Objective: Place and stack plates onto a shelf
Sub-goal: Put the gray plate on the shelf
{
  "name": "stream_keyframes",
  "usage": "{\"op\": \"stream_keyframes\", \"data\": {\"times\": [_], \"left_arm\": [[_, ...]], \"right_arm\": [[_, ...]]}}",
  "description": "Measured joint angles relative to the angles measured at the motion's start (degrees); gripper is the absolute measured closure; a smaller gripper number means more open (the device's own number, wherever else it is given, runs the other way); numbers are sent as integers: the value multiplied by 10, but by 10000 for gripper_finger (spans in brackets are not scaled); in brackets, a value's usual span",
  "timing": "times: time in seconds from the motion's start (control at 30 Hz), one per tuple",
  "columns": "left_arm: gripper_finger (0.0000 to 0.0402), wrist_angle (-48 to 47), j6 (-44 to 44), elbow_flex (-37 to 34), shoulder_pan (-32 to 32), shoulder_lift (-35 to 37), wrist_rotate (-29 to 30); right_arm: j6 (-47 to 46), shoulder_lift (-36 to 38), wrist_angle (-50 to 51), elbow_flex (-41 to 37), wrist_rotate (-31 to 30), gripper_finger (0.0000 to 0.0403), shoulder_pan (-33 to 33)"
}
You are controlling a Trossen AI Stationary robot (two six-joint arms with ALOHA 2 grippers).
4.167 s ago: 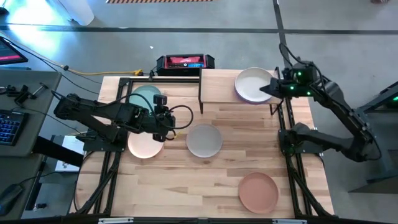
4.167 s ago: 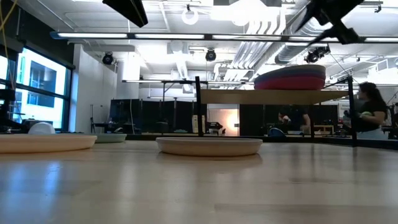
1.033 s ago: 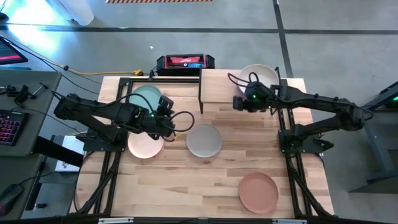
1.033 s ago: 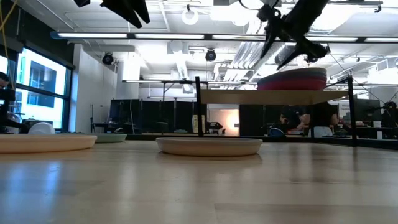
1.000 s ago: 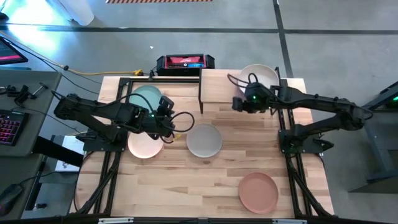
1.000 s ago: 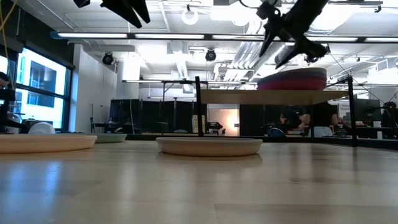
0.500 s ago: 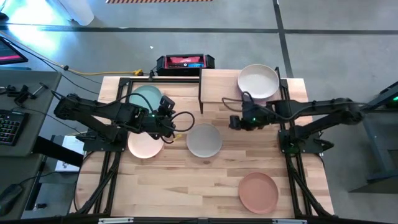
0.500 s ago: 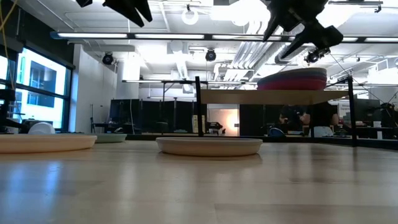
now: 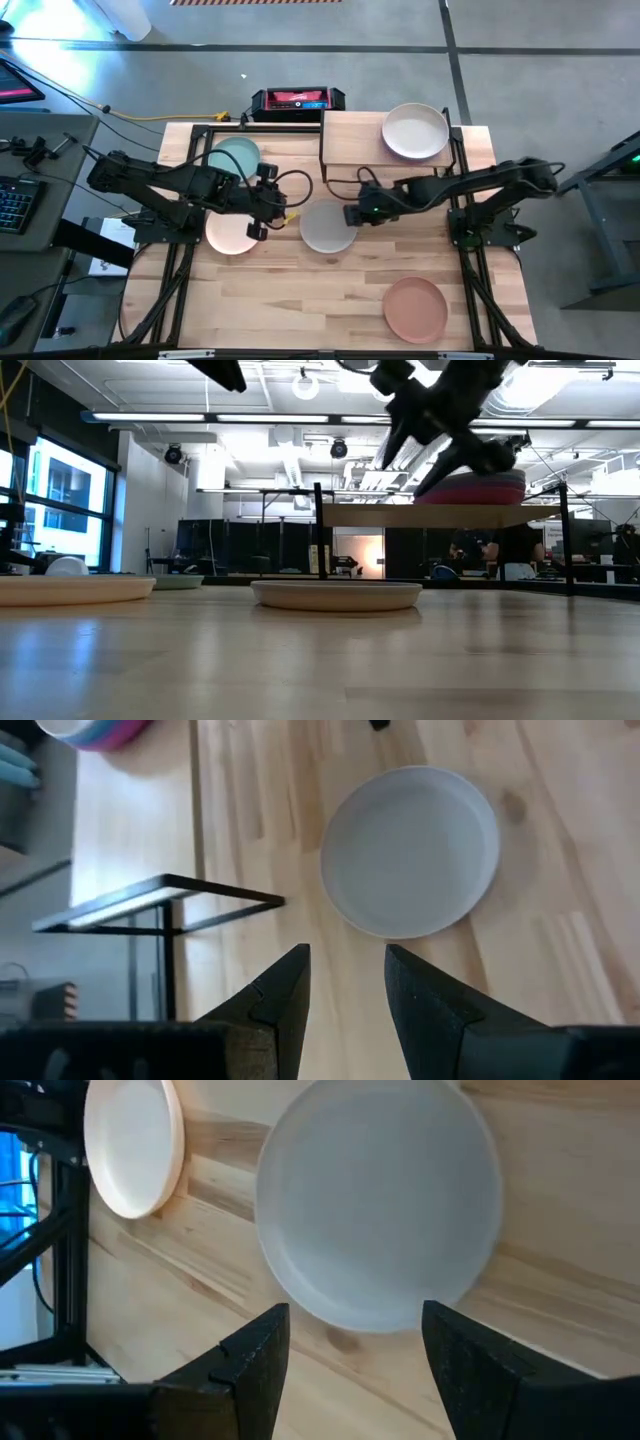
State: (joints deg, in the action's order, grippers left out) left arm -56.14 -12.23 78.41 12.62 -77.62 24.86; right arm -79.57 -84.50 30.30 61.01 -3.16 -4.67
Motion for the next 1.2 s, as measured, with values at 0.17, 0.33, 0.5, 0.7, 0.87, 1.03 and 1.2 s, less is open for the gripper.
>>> {"op": "stream_keyframes", "data": {"times": [0.17,0.33,0.5,0.7,0.87,1.03,1.2], "left_arm": [[282,-2,45,0,2,0,-5],[282,-13,82,0,2,0,-6],[282,-69,110,0,2,0,-23],[282,-135,160,0,2,0,-25],[282,-161,192,0,2,0,-25],[282,-174,215,0,2,0,-25],[282,-177,231,0,2,0,-29]], "right_arm": [[-8,-34,0,0,0,194,0],[-15,-65,0,0,-5,194,0],[-19,-97,3,0,-13,194,0],[-33,-133,8,0,-18,194,2],[-51,-152,14,0,-28,194,2],[-58,-172,13,0,-29,194,2],[-77,-183,12,0,-29,194,2]]}}
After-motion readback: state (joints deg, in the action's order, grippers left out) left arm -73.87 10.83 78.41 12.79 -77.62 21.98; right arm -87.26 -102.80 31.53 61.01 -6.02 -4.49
